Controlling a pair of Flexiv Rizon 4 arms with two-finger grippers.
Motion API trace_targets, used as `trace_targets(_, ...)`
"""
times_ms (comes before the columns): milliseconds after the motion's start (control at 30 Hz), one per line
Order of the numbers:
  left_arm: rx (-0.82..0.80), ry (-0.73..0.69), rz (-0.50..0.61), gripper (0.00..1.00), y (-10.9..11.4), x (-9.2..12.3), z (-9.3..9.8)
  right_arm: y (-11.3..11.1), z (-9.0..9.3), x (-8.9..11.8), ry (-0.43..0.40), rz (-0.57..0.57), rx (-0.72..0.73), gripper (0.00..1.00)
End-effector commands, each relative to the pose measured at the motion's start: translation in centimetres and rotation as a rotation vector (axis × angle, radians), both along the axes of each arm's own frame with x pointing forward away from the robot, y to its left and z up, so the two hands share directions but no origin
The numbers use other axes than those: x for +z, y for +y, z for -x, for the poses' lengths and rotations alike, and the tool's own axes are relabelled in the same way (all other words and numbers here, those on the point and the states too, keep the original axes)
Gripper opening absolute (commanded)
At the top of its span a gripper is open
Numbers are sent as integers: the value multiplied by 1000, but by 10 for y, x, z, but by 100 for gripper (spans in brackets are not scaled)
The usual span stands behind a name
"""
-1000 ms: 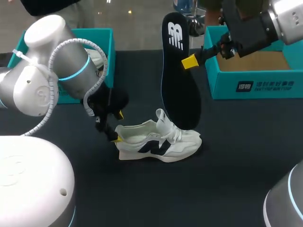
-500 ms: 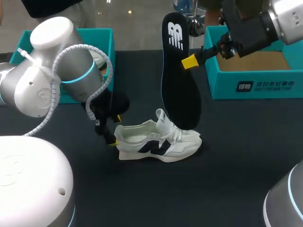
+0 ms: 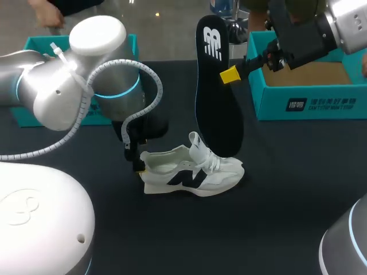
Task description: Take the shoe out of the shoebox, open the shoe tongue, remove and reinsert the insole, then place the shoe into the shoebox
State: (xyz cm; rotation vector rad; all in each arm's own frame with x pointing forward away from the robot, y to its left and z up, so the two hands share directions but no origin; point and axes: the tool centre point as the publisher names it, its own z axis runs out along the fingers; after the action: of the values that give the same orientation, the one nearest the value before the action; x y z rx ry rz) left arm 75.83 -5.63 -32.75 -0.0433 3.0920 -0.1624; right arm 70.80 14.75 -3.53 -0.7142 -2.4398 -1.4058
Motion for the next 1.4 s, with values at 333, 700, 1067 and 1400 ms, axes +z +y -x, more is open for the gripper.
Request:
trace_targets(333,-8,-2,-18,100,-3,2,-3,3,-2,0,3,3,1,0)
trace_targets(700,-8,-2,-18,100,-3,2,-3,3,-2,0,3,3,1,0)
trace_targets(1067,-8,-2,-18,100,-3,2,-3,3,-2,0,3,3,1,0)
trace_targets(1400,5,12,15,100,-22,7,-6,3,-2,0,3,3,1,0)
